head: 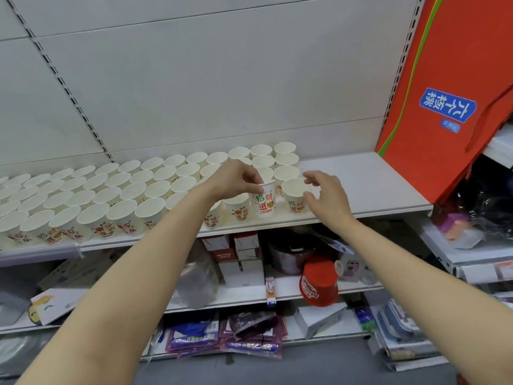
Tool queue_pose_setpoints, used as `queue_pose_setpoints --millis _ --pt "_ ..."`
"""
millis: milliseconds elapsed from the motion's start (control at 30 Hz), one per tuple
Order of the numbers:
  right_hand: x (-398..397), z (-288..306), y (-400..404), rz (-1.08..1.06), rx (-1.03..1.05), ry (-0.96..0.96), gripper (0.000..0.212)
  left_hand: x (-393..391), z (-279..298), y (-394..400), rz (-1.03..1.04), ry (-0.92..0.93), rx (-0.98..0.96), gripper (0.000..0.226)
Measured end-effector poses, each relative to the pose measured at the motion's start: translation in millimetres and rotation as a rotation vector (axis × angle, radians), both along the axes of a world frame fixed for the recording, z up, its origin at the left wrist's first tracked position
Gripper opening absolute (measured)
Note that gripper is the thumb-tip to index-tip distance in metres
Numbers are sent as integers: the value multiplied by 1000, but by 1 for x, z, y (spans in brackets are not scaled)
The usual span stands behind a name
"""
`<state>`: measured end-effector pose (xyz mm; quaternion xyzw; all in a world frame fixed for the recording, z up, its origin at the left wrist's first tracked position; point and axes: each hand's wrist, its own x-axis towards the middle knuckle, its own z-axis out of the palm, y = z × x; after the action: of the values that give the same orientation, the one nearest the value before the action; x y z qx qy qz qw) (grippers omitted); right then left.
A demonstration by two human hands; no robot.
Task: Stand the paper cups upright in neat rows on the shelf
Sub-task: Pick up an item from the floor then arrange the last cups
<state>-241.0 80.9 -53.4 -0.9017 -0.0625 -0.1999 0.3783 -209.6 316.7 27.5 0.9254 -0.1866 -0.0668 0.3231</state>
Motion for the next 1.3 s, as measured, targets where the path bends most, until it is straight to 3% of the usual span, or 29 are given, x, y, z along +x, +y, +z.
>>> queue_pose_setpoints --millis 167,333,533,1300 --pt "11 -5 -16 116 -241 26 40 6 -18 -4 -41 -80 141 11" --pt "18 -7 -12 156 -373 8 22 9 -35 -7 -4 -180 241 11" --pt "21 -4 -9 162 -379 -9 9 10 -52 -7 37 -259 268 9" --pt "14 4 0 108 -448 -7 16 6 -61 -11 97 -231 241 12"
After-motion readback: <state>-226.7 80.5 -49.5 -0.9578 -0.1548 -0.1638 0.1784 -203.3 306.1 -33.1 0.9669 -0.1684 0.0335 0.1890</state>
